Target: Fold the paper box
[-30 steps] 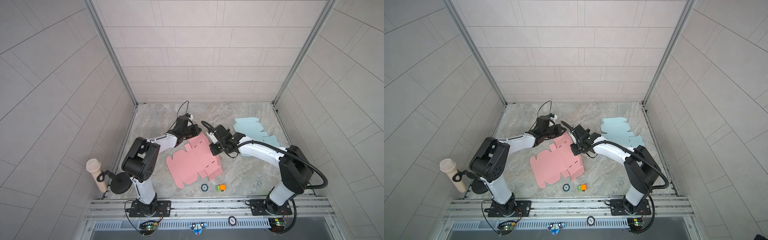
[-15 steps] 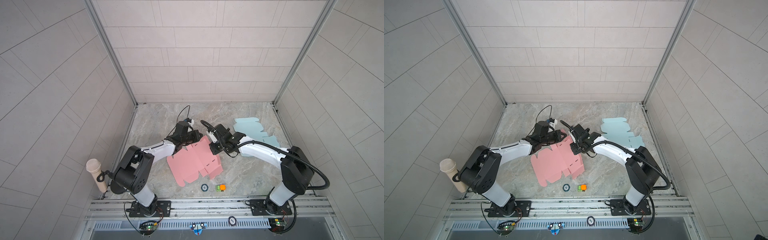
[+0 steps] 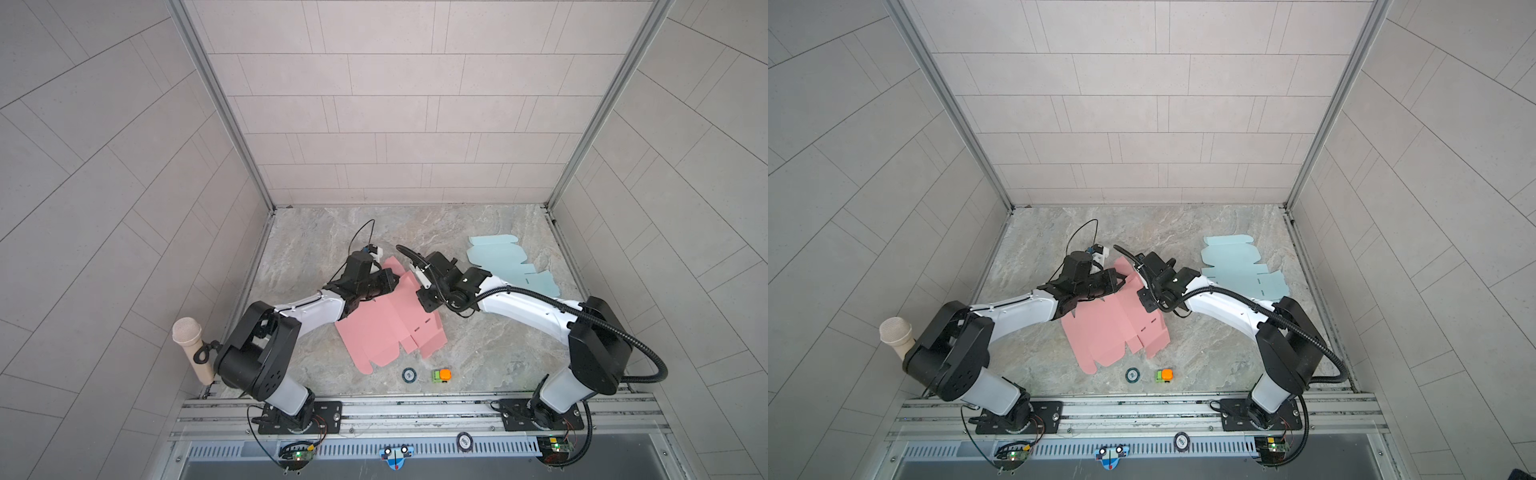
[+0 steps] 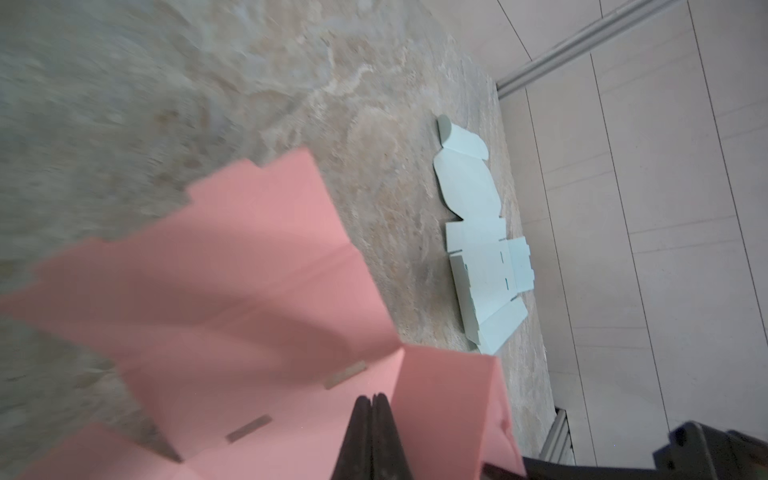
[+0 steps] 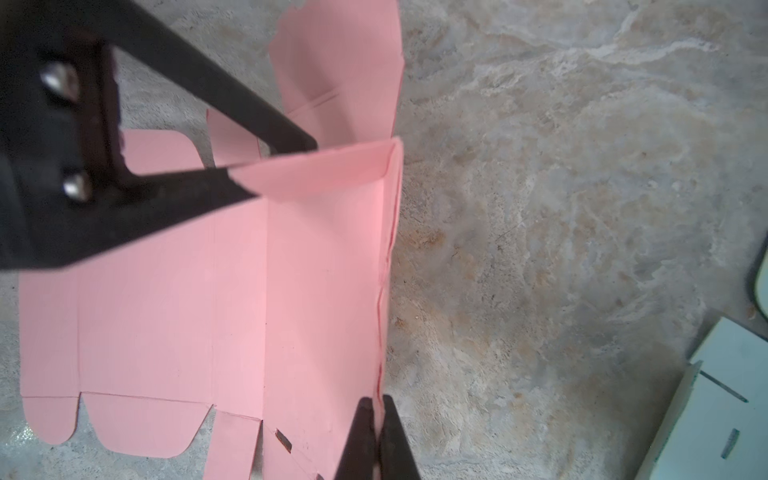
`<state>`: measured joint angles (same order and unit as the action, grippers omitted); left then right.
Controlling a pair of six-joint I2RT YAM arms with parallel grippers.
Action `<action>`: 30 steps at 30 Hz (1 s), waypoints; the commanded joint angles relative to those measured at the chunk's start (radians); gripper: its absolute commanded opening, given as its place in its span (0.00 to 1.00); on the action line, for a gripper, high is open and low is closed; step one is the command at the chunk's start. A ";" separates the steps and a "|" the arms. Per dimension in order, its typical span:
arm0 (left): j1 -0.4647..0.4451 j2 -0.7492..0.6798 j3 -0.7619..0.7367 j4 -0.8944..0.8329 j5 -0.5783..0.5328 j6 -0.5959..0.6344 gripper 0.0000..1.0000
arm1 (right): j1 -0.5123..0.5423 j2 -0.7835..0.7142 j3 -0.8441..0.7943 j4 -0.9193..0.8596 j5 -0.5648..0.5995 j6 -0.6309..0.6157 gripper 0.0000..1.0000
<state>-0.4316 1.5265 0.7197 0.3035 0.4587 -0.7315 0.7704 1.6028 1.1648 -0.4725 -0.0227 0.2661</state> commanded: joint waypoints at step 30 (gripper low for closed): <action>0.215 0.048 -0.124 0.054 -0.085 0.081 0.00 | 0.038 -0.027 0.021 -0.023 0.072 -0.049 0.00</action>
<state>-0.2535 1.5970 0.6094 0.3389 0.3756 -0.6788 0.7998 1.6012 1.1648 -0.4774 0.0311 0.2352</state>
